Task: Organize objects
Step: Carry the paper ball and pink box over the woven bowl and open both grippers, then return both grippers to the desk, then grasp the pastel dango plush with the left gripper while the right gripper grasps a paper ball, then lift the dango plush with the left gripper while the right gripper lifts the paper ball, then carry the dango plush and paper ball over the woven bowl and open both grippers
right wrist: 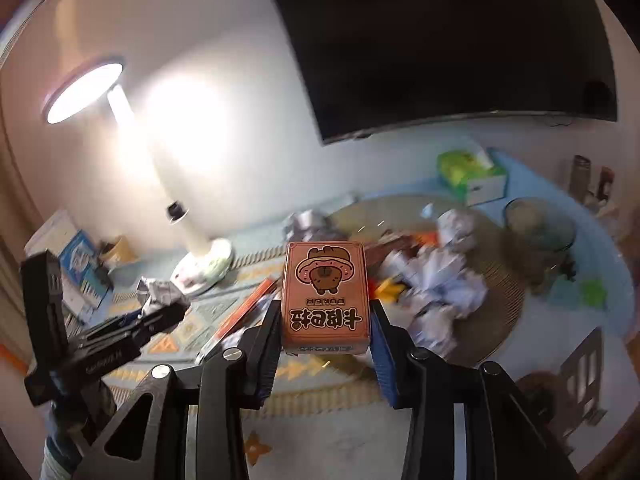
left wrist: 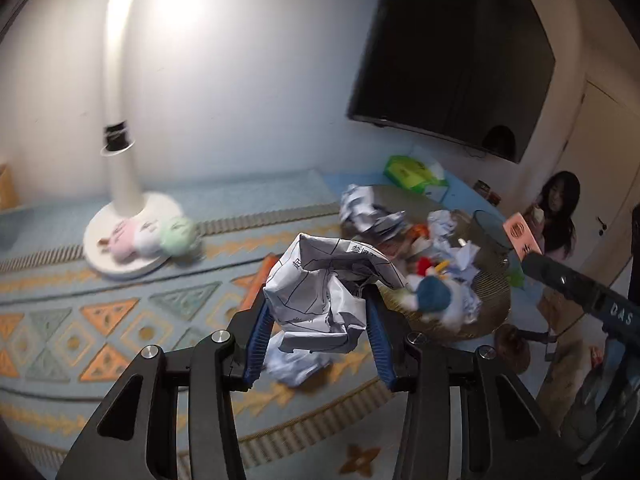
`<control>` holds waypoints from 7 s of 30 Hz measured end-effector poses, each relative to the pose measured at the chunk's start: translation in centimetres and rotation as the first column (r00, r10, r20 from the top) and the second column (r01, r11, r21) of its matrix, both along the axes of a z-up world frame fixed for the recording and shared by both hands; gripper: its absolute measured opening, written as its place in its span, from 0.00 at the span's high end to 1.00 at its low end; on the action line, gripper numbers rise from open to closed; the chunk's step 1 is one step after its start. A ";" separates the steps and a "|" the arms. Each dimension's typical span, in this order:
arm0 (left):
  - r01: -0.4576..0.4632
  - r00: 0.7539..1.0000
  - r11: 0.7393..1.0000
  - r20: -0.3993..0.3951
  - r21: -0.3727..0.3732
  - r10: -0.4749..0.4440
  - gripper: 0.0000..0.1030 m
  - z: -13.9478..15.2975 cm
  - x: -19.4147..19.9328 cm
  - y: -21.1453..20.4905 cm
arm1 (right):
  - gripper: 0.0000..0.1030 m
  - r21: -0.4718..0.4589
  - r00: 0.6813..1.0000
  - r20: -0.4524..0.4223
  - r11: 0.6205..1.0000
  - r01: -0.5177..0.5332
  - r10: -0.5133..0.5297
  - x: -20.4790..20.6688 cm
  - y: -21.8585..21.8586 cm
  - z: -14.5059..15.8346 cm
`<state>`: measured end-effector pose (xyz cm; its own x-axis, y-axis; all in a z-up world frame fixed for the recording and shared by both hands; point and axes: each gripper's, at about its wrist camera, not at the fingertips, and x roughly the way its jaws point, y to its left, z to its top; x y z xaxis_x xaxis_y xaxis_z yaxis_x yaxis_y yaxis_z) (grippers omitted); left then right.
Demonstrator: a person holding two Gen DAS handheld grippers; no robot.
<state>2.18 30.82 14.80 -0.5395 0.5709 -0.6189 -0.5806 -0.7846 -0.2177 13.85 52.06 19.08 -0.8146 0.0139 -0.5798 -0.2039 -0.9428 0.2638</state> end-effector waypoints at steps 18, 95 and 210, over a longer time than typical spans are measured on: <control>0.013 0.999 0.998 0.029 0.055 -0.015 0.22 0.3 -1.3 2.8 | 0.33 -0.009 0.995 0.093 1.000 -0.027 0.027 -3.8 3.2 -0.5; 0.074 0.970 0.877 -0.170 -0.475 -0.174 0.15 -9.4 -17.2 -7.8 | 0.20 -0.035 0.908 0.296 0.954 -0.299 0.296 -12.1 -16.0 -14.5; -0.230 0.971 0.958 0.024 -0.170 0.237 0.56 -7.9 -1.5 -14.9 | 0.52 0.110 0.953 0.122 0.951 -0.290 0.276 -1.5 -14.5 -8.4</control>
<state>0.71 15.92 6.94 -0.6161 0.3202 -0.7197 -0.3698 -0.9243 -0.0947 12.39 37.52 10.72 -0.7308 -0.1307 -0.6700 0.0560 -0.9897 0.1320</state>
